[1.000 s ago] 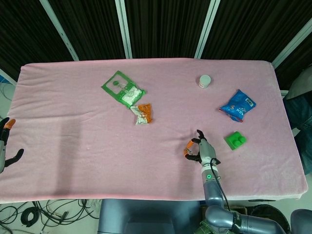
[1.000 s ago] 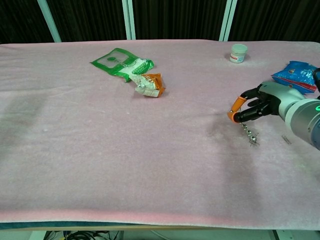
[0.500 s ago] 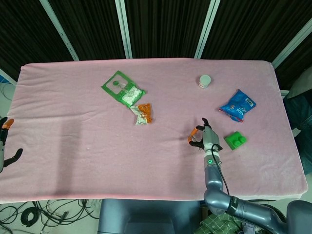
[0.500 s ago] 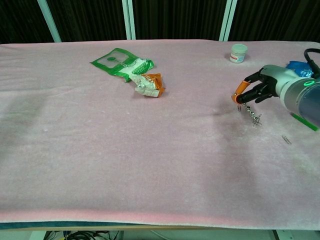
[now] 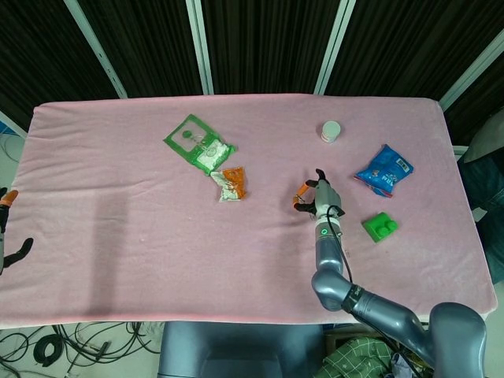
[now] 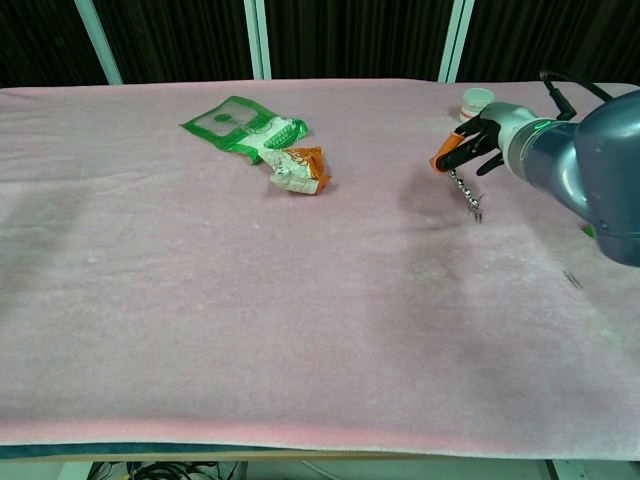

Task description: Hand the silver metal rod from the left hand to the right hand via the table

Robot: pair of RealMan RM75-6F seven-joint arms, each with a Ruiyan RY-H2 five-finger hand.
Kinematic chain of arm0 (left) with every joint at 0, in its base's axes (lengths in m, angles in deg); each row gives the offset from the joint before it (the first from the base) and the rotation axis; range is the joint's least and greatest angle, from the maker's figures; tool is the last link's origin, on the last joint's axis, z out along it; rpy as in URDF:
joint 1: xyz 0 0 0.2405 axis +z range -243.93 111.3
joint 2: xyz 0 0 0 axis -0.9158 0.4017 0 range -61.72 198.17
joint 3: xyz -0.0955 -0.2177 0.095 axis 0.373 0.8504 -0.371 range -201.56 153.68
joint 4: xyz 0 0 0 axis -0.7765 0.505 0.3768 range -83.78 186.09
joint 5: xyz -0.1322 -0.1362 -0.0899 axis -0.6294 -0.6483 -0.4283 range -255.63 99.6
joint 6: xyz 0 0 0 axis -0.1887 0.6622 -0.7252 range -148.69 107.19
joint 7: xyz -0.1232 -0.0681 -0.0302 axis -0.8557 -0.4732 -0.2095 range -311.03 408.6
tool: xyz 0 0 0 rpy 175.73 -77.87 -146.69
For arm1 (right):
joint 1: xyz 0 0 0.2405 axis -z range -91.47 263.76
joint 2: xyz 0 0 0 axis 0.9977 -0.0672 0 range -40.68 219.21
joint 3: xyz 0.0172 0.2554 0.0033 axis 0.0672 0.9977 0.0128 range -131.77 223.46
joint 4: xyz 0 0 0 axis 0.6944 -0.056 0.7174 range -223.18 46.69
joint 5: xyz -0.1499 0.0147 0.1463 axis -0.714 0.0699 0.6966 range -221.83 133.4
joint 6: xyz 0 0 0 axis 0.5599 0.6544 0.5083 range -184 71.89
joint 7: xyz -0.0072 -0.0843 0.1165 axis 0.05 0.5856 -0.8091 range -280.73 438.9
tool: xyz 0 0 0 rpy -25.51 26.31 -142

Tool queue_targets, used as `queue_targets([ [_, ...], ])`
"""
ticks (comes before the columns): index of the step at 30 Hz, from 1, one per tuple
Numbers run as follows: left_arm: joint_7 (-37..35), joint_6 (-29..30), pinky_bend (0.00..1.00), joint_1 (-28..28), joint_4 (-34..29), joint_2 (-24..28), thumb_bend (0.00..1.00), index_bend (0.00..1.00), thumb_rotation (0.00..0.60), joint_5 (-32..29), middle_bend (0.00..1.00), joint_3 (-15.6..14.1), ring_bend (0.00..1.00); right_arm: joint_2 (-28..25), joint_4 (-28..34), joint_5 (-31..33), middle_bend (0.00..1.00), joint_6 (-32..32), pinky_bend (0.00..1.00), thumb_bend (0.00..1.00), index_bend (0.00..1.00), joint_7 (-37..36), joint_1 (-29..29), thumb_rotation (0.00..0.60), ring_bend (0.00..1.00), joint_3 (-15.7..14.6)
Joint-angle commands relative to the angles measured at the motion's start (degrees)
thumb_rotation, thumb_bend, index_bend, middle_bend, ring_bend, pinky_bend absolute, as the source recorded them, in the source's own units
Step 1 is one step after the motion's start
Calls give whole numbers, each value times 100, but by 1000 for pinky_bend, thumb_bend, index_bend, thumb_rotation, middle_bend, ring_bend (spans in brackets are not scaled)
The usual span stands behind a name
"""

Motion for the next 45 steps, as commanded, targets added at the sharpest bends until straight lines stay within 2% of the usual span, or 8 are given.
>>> queue_targets([
  [1,11,14,0,7,-5,-1,240,134,600,-8,57,6,0,166,-395,126,21,199,205,374,591,-33,-161,600,89,27],
  [8,54,80,0,34,-34,-3,240,134,600,-10,57,17,0,289,-765,138,21,378,205,374,592,-191,-235,600,89,25],
  [18,79,59,0,25,-31,-14,240,134,600,-1,57,10,0,158,-509,44,21,253,205,374,591,-247,-133,600,89,-48],
  [31,128,155,0,63,-73,-12,239,134,600,28,57,11,0,123,-800,156,21,442,205,374,592,-324,-88,600,89,-64],
  [45,173,170,0,68,-79,-29,240,134,600,44,57,7,0,123,-844,183,21,498,205,374,592,-382,-61,600,89,-108],
])
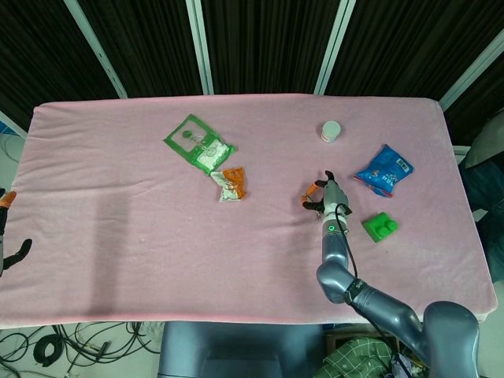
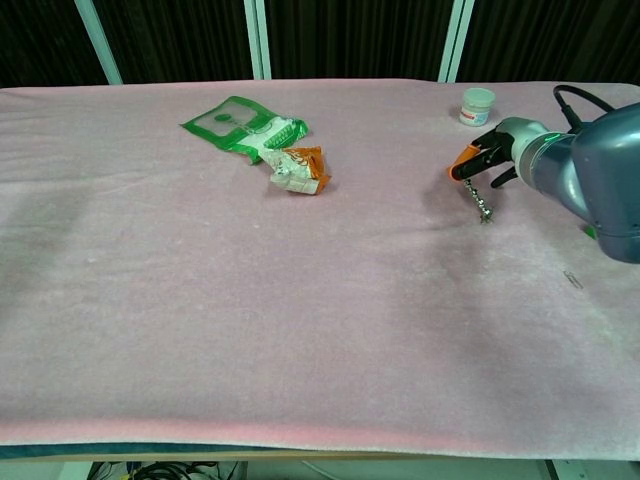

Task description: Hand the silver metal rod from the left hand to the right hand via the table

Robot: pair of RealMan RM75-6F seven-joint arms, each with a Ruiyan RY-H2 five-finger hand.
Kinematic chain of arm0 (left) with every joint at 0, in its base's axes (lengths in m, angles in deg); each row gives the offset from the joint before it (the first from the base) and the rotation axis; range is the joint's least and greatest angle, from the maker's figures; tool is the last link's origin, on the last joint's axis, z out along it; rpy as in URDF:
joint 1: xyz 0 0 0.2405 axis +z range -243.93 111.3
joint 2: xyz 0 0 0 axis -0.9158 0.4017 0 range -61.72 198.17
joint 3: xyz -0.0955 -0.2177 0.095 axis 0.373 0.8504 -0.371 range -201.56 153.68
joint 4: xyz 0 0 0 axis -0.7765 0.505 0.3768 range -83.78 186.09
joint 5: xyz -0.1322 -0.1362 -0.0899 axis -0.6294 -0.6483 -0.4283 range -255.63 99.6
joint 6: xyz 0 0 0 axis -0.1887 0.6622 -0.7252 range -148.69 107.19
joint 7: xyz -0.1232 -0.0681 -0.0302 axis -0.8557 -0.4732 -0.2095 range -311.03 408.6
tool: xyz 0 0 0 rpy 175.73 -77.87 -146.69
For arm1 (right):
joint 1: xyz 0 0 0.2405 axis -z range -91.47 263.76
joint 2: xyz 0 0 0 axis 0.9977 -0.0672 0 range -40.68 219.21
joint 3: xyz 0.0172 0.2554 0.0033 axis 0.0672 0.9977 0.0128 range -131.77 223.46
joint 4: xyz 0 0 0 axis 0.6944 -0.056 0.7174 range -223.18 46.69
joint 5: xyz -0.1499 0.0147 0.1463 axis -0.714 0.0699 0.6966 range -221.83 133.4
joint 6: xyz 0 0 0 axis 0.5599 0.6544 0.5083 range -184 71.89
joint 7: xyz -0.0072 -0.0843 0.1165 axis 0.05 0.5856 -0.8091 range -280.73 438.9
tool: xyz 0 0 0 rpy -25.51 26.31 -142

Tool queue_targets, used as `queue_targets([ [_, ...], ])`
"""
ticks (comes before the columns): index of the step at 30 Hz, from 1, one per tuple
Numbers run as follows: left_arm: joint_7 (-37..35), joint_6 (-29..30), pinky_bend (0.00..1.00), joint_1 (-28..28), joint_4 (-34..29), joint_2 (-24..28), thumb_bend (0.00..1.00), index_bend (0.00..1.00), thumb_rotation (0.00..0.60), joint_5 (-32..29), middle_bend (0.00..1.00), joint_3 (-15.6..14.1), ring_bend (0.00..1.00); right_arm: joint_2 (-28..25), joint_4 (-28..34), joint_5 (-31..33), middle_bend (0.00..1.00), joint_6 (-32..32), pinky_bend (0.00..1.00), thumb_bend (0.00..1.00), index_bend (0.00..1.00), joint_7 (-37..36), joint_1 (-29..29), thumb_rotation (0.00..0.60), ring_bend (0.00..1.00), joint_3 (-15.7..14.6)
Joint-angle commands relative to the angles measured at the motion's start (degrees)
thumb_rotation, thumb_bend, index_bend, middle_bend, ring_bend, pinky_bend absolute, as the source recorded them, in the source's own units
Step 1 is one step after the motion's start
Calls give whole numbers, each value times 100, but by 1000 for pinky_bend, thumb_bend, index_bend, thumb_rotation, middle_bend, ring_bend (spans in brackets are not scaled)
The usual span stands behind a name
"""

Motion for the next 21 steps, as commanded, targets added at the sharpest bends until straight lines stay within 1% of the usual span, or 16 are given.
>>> queue_targets([
  [1,-9,16,0,9,-3,5,240,135,600,-1,57,6,0,22,-35,8,21,13,205,373,592,-10,-3,600,89,-13],
  [8,-23,7,0,9,4,9,240,135,600,-3,57,10,0,24,-44,-18,21,8,205,374,591,-28,0,600,89,-26],
  [21,-33,32,0,22,-11,13,239,135,600,13,57,11,0,-157,379,-45,21,-167,205,374,591,-36,97,600,89,-24],
])
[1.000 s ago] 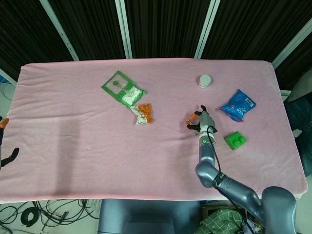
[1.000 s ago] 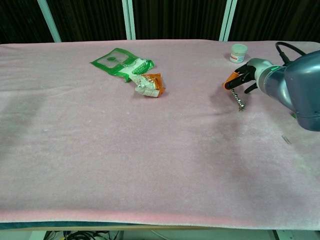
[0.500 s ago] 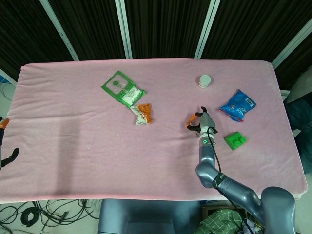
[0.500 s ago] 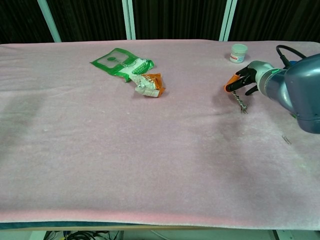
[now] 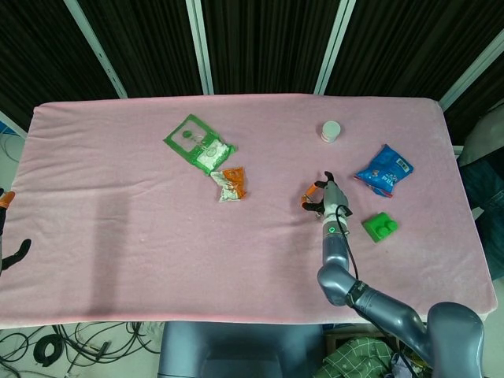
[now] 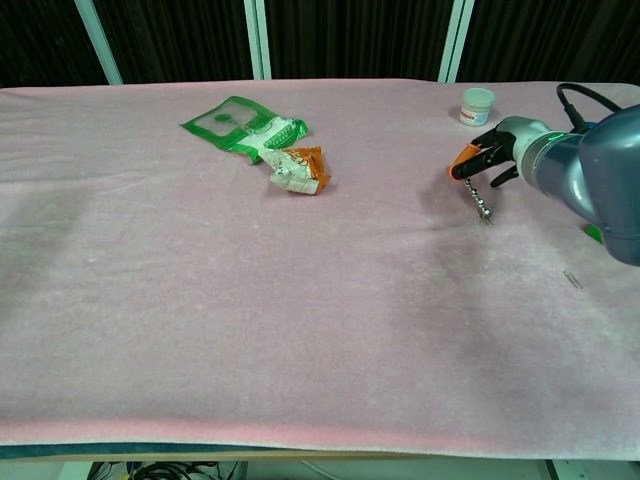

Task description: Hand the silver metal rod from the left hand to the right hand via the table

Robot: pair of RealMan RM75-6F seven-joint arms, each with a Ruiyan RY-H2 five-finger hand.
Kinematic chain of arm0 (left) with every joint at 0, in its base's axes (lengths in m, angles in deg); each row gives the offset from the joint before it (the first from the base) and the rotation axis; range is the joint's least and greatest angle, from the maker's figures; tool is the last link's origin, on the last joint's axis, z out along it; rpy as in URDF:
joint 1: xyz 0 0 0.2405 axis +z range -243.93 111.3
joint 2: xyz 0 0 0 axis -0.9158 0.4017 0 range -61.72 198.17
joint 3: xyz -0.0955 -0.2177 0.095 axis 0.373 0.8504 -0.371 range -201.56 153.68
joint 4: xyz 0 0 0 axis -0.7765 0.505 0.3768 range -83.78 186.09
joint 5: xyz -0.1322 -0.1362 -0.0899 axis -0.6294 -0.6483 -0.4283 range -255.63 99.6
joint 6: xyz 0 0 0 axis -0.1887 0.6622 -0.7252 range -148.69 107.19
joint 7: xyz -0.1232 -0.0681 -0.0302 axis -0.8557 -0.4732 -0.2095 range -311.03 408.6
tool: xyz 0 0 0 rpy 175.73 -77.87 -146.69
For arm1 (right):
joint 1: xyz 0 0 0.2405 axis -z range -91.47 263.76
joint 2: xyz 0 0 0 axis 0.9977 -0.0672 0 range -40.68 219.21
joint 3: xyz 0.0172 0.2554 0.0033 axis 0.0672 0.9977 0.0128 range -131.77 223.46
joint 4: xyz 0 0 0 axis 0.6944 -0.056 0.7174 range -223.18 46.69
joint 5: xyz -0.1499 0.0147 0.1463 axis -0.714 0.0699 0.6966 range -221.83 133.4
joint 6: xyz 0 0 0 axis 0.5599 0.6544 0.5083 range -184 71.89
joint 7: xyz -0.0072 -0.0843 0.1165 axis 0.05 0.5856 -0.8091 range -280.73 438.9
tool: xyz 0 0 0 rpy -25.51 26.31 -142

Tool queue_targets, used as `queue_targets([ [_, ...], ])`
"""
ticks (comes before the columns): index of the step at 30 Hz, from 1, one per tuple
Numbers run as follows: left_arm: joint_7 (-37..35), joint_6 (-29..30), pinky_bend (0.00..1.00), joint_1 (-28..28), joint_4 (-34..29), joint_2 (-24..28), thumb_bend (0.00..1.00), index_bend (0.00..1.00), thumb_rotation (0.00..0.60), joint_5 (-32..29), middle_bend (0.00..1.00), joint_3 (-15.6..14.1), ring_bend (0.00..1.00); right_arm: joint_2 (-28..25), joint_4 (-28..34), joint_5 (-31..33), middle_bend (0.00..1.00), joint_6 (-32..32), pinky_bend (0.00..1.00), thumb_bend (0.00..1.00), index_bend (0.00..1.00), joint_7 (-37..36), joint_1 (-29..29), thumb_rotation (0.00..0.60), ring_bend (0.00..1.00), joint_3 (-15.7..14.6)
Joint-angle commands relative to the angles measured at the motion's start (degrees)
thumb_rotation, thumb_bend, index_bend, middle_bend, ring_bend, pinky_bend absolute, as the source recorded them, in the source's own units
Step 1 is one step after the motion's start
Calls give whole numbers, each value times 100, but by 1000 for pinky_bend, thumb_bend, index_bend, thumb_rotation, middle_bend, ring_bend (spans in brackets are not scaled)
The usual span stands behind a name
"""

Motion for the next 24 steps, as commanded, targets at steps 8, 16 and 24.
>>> queue_targets([
  [8,-21,0,0,2,13,2,239,135,600,-1,57,7,0,-298,557,-57,21,-264,205,374,592,71,116,600,89,-13],
  [16,-31,0,0,2,10,6,240,136,600,16,57,2,0,-868,1554,-128,21,-569,205,374,591,113,532,600,89,-193],
  [24,-28,23,0,12,-3,11,240,137,600,26,57,3,0,-1453,2512,-396,21,-870,205,374,592,-126,1146,600,89,-486],
])
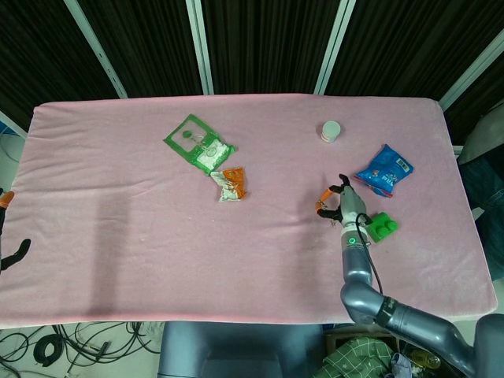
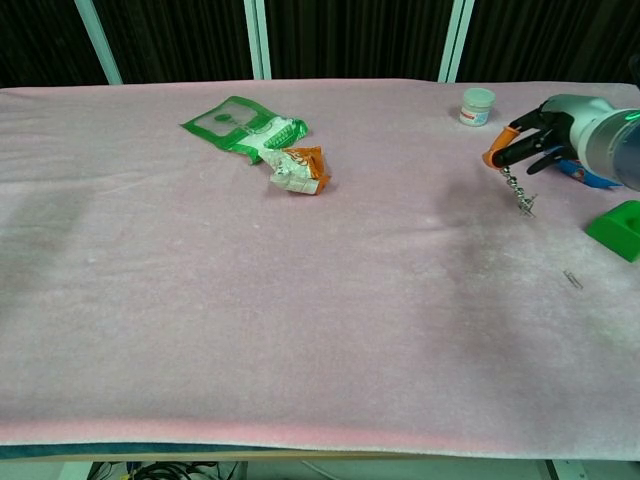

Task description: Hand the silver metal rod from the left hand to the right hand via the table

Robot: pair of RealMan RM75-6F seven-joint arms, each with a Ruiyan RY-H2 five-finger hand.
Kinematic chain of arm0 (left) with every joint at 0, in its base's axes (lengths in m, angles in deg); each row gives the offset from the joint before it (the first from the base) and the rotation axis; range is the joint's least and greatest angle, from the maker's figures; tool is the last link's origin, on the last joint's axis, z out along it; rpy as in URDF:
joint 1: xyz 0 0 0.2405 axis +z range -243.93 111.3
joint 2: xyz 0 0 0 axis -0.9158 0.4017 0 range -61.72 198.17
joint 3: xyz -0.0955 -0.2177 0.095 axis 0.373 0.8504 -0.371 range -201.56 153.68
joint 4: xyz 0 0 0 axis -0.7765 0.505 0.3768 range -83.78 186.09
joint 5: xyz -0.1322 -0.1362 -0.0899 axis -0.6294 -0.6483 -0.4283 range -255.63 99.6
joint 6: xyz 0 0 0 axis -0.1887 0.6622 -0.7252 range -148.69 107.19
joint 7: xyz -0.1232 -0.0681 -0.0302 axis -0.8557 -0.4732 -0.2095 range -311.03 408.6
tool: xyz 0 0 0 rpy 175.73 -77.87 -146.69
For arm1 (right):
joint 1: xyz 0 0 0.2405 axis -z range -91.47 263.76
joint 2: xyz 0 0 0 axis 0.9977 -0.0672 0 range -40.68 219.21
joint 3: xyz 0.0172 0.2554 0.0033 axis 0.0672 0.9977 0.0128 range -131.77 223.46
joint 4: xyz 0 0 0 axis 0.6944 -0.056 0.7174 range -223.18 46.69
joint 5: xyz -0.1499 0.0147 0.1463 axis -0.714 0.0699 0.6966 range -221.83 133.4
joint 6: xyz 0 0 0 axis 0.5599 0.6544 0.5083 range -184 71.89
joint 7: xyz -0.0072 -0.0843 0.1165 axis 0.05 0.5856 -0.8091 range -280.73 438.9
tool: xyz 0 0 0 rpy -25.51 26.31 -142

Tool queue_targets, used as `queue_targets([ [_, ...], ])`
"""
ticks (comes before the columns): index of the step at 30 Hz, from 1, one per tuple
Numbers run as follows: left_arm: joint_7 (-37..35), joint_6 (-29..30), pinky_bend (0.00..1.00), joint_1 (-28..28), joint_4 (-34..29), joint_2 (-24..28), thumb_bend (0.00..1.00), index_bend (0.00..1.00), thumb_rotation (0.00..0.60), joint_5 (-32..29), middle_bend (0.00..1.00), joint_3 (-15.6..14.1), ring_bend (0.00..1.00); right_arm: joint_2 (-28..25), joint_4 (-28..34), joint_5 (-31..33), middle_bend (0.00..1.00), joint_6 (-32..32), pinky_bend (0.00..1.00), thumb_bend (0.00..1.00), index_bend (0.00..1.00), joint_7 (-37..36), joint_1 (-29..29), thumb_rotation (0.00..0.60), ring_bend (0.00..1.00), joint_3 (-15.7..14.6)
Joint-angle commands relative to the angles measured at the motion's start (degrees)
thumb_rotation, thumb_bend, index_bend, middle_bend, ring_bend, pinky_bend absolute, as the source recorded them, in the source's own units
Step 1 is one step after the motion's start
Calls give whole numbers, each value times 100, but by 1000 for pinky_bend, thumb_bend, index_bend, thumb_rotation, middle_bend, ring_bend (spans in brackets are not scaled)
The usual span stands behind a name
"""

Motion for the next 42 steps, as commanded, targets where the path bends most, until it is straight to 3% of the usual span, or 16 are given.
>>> queue_targets([
  [1,14,-4,0,-2,-1,-3,240,137,600,0,57,-2,0,-343,516,-243,21,-173,205,374,592,-218,392,600,89,-221],
  [11,103,3,0,-10,-8,-42,239,137,600,4,57,-6,0,-758,1002,-832,24,-227,205,373,592,-849,1056,600,89,-692],
  [20,192,-11,0,-25,-5,-79,239,137,600,3,57,-12,0,-728,1028,-1117,24,-200,205,374,592,-1092,1225,600,89,-934],
  [42,225,26,0,-16,9,-95,239,137,600,-17,57,11,0,-261,531,-1199,23,-113,205,373,592,-1262,1210,600,89,-1045],
])
